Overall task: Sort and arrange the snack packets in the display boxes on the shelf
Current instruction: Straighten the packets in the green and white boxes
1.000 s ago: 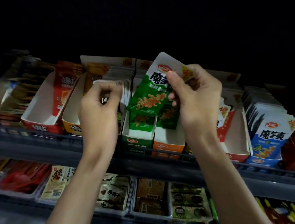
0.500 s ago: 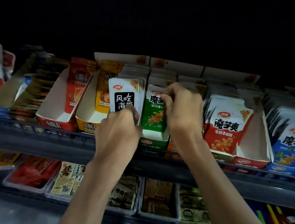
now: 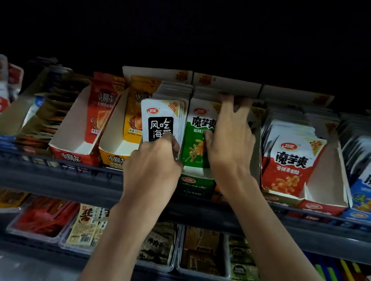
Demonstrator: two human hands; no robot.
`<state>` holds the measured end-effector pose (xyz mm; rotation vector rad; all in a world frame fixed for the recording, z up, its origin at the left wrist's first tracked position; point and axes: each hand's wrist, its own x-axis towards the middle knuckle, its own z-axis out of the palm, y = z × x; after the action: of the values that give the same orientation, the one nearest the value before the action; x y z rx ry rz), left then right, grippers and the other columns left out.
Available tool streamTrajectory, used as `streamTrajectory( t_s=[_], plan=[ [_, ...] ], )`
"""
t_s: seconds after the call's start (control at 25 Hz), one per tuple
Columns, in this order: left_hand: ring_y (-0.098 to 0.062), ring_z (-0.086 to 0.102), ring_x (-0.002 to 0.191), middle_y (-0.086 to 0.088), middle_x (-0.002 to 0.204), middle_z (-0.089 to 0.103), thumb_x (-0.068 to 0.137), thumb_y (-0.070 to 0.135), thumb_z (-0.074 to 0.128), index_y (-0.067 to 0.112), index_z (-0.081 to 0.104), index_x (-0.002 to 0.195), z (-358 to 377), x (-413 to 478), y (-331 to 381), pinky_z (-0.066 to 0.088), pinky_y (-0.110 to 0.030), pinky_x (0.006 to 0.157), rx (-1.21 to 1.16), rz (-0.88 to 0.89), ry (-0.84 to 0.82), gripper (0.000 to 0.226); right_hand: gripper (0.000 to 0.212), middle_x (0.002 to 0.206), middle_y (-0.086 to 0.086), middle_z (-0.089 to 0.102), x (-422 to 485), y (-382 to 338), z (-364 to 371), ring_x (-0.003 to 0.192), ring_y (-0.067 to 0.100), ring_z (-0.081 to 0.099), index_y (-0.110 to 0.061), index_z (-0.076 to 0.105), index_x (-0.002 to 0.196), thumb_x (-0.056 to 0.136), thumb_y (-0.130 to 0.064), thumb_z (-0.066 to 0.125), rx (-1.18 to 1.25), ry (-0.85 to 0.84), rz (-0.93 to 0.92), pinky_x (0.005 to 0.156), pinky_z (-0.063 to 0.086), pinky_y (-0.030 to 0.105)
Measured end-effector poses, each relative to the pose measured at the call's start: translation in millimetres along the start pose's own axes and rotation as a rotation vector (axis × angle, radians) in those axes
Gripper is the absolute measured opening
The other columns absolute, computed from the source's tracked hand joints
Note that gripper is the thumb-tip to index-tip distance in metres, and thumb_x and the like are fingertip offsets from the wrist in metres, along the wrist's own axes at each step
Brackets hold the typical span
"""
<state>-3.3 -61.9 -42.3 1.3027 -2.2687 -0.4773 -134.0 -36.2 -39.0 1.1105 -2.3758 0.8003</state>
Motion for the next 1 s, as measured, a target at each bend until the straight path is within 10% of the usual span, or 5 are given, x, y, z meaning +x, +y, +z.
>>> streamTrajectory(
  t_s=[0.4,0.64,1.0],
  plan=[
    [-0.018,0.064,0.086,0.009,0.1,0.067,0.086,0.024,0.069,0.028,0.06,0.107,3,0,4,0.055,-0.039,0.07,-0.143,0.118,0.148,0.023,0.038,0.13,0.01,0.045,0,12,-49,0.103,0.031,0.057,-0.013,0.046,0.13,0.095,-0.005,0.057,-0.032,-0.05,0.072,0.086,0.046,0.045],
    [0.0,0.058,0.07,0.016,0.084,0.062,0.088,0.026,0.067,0.029,0.061,0.103,9,-1,13,0.046,-0.02,0.06,-0.229,0.273,0.099,0.017,0.051,0.138,0.012,0.043,-3,11,-55,0.119,0.035,0.051,-0.01,0.038,0.141,0.095,-0.005,0.057,-0.138,-0.252,0.053,0.094,0.043,0.043],
    [0.008,0.055,0.067,0.017,0.082,0.063,0.089,0.029,0.067,0.033,0.063,0.102,11,-3,18,0.033,-0.006,0.053,-0.197,0.306,0.054,0.014,0.047,0.126,0.013,0.051,-6,15,-66,0.105,0.031,0.054,-0.011,0.045,0.133,0.091,0.002,0.06,-0.139,-0.204,0.046,0.075,0.037,0.036]
  ],
)
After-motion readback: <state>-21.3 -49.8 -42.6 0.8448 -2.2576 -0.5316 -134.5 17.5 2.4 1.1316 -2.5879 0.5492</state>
